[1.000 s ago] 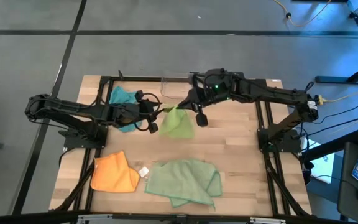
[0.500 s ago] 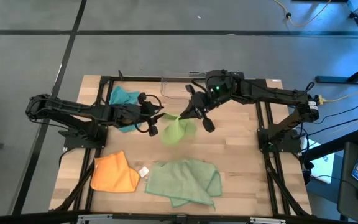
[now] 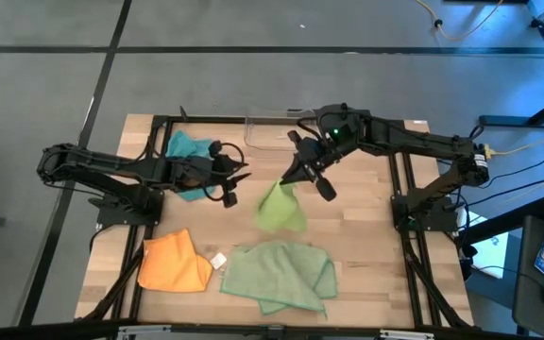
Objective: Fold microfiber towels
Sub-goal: Fold the light green microfiber towel
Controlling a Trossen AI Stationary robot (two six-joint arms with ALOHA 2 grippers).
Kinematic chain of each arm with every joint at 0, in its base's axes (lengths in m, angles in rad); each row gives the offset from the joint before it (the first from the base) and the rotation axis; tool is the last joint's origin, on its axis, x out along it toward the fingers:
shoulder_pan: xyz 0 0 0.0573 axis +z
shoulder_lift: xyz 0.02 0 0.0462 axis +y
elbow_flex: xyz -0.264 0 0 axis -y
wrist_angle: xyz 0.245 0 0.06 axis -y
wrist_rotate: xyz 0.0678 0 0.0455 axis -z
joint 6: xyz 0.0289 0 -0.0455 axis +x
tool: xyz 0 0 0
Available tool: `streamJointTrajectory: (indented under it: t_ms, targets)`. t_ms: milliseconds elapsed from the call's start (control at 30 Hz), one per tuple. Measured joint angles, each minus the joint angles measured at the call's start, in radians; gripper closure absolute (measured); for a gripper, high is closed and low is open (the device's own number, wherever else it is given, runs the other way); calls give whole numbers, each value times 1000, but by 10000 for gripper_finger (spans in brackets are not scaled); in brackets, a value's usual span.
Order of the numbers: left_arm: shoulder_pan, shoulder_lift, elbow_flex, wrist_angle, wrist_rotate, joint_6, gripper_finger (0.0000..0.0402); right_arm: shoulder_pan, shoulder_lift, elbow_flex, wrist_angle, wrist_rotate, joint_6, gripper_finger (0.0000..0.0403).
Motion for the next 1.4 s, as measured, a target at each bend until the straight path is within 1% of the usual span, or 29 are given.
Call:
streamJointTrajectory:
  t_ms: [133,267,300,400,533,633,800,1100,1300,1400]
  targets:
    - [-19,-30,0,25,2,0,284,1,0,0,-2,14,23,401]
    - [-56,-57,0,68,79,-2,284,0,0,0,-15,93,22,401]
    - [-69,-61,1,68,85,-5,284,0,0,0,-16,104,21,401]
    - [-103,-57,1,48,87,-8,284,0,0,0,-16,129,21,401]
    - [-135,-41,1,36,87,-33,284,0,0,0,-14,193,20,401]
    - [-154,-43,1,22,68,-52,284,0,0,0,-14,233,18,401]
    - [-172,-27,1,-19,41,-104,284,0,0,0,-6,265,17,401]
    - [-168,84,1,-10,-16,-136,284,0,1,0,14,266,16,401]
    - [-168,102,1,-10,-62,-156,284,1,1,0,19,265,15,401]
    - [-168,102,1,-19,-64,-167,284,0,1,0,19,264,15,401]
